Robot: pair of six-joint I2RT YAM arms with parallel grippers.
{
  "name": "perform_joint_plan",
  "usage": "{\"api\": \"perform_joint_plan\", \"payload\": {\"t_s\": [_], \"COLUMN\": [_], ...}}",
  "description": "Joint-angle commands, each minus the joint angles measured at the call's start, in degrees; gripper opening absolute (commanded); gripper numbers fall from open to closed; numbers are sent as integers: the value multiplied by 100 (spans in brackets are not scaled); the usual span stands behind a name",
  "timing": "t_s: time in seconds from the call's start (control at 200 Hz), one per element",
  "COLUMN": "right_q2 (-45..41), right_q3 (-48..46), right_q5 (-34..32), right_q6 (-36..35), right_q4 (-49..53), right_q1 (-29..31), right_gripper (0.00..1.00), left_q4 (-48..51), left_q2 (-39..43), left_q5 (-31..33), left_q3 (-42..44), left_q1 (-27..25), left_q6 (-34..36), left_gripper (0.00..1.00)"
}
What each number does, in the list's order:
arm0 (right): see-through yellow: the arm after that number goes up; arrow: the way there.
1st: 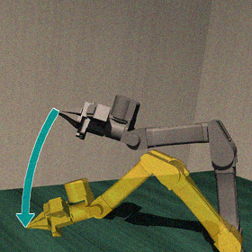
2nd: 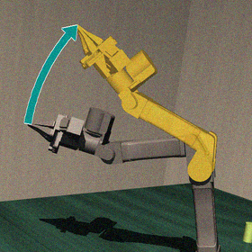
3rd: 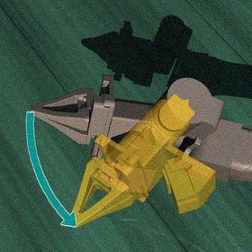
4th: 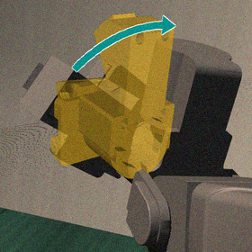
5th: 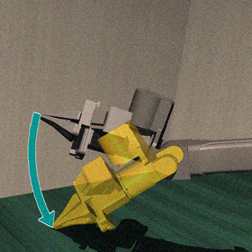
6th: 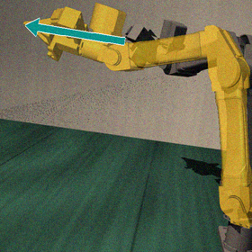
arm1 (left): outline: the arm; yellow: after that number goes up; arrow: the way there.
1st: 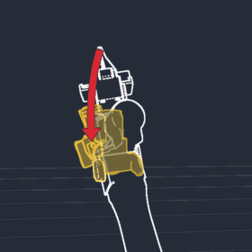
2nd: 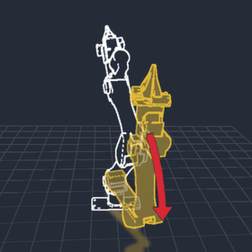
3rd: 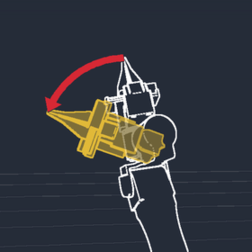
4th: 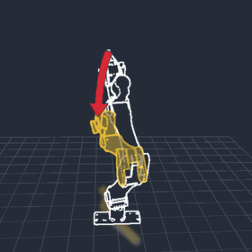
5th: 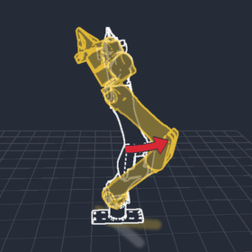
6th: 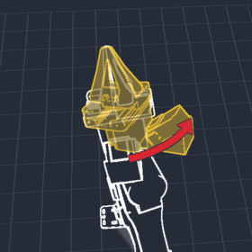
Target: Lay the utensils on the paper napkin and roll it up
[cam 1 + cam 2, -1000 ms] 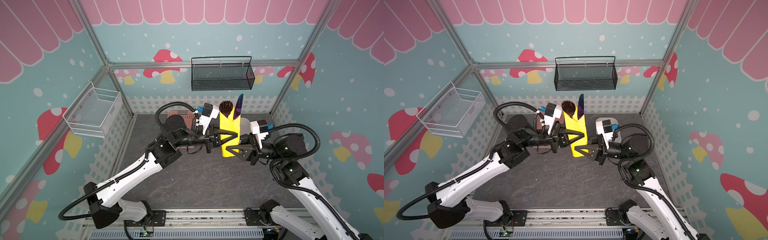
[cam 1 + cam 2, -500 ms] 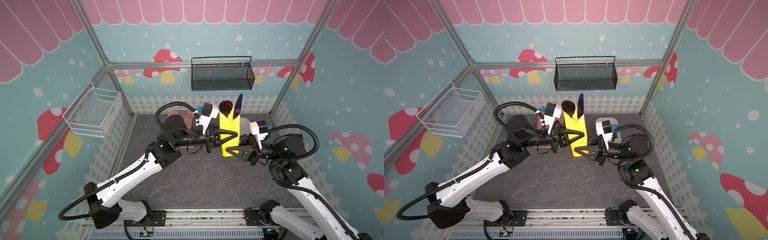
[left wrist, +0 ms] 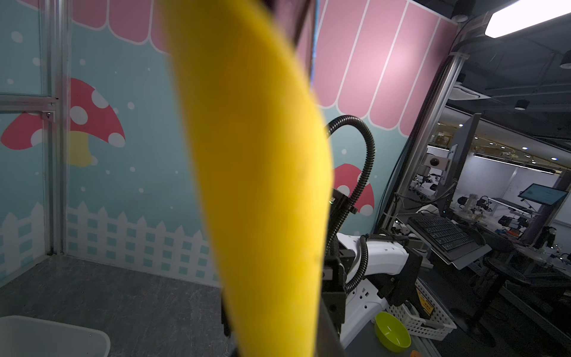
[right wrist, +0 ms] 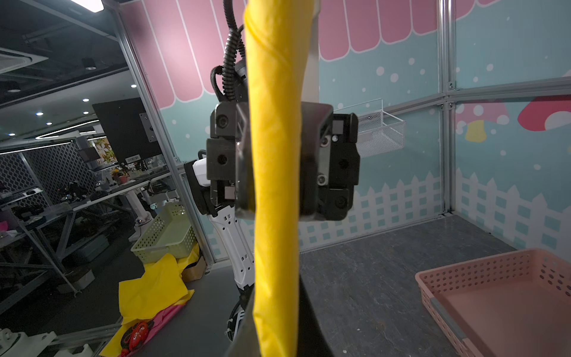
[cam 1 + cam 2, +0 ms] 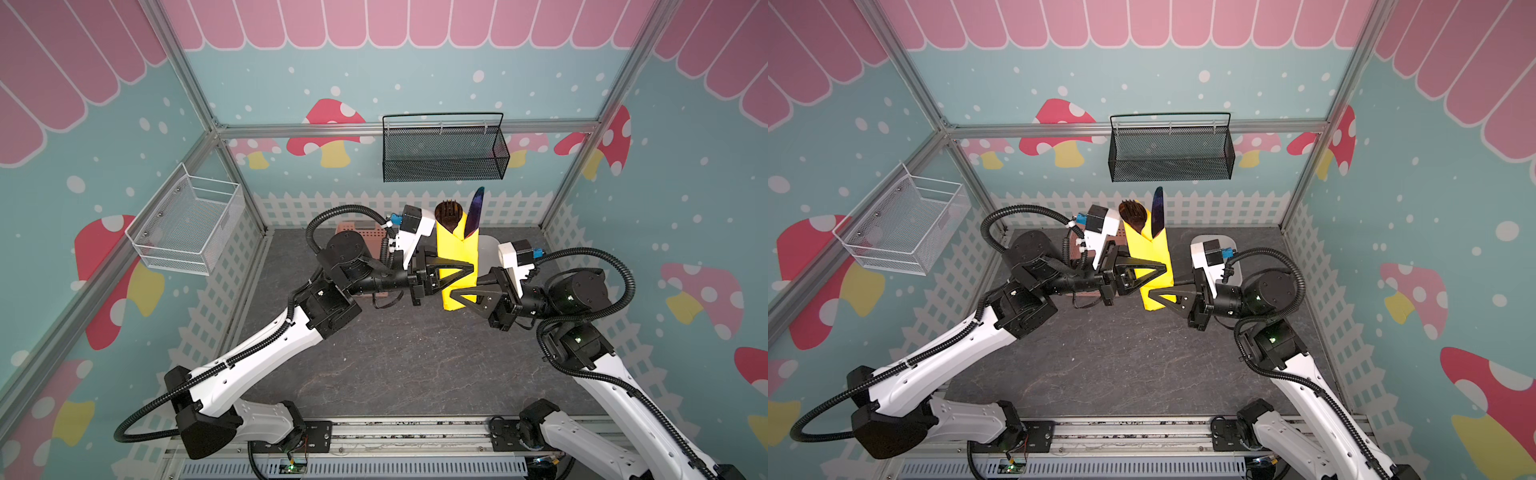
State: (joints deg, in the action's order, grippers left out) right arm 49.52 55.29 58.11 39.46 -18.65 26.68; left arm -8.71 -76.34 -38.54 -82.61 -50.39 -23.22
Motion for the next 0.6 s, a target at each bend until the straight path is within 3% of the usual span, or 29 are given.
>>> {"api": "perform_joint_plan", "payload": {"t_s": [0.0, 0.215, 0.595], "right_q2": [-129, -202, -121], "right_q3": [-9, 0, 35], "right_q5": [-126, -253, -256], "right_q6": [-48, -72, 15], "right_q4": [-399, -467, -621], "right_q1": [-7, -5, -6], "right_gripper": [3, 2, 2], "left_q4": [-245, -293, -329], "left_q2": [246, 404, 453], "left_q5": [75, 103, -12], "left_q3": [111, 428, 582], "left_q1": [-15, -12, -15], "left_q6": [2, -66, -79], "left_gripper": [26, 34, 30]}}
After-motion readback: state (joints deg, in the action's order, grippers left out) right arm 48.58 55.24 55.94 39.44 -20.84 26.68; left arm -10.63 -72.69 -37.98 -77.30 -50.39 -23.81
